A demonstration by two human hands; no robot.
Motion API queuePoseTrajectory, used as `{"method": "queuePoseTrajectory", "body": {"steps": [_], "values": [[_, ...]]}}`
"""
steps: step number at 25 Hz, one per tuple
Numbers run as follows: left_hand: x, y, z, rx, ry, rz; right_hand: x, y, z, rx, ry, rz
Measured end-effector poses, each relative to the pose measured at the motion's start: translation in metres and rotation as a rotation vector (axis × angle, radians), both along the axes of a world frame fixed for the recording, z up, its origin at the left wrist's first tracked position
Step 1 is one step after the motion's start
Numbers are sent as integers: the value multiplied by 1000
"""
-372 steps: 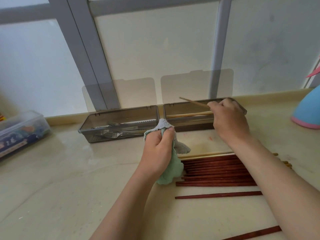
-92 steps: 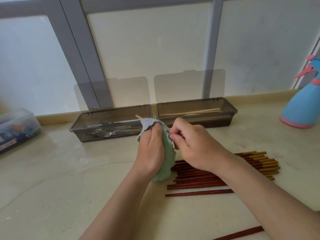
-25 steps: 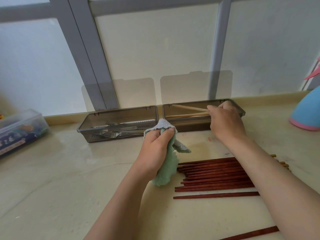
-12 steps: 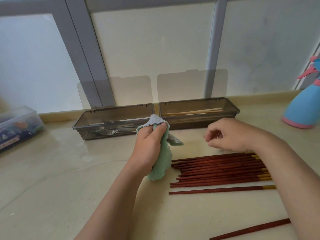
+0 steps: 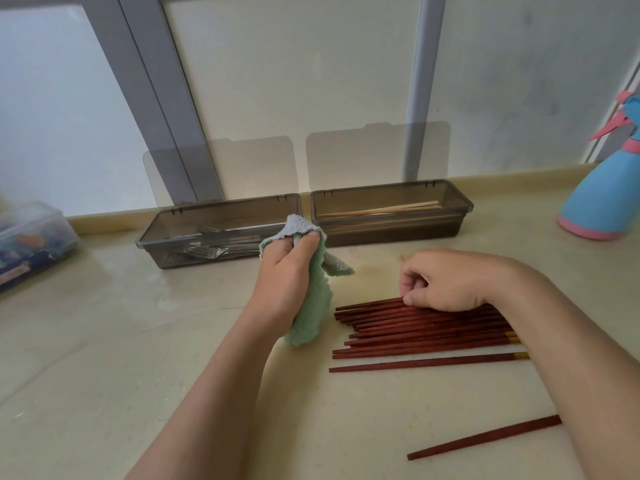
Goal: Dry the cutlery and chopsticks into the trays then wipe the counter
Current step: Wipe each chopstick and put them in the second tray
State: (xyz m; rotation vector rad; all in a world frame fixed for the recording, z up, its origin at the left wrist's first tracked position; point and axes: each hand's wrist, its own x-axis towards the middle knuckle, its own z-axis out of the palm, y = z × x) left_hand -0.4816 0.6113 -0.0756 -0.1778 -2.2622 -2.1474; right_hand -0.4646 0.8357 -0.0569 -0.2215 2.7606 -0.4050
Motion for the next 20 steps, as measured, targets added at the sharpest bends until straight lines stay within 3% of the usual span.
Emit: {"method": "queuePoseTrajectory", "body": {"steps": [3,8,13,20], "values": [[2,1,1,-2,9,6,-1,0,-1,-8,73,0],[2,1,2,-4,59,38,2,-1,7,-386,505,-57],[11,8,7,72,-24,64,10,-25,3,-416,457,87],[7,15,-5,-26,150,10,15,-57,-6,-618,490,123]]}}
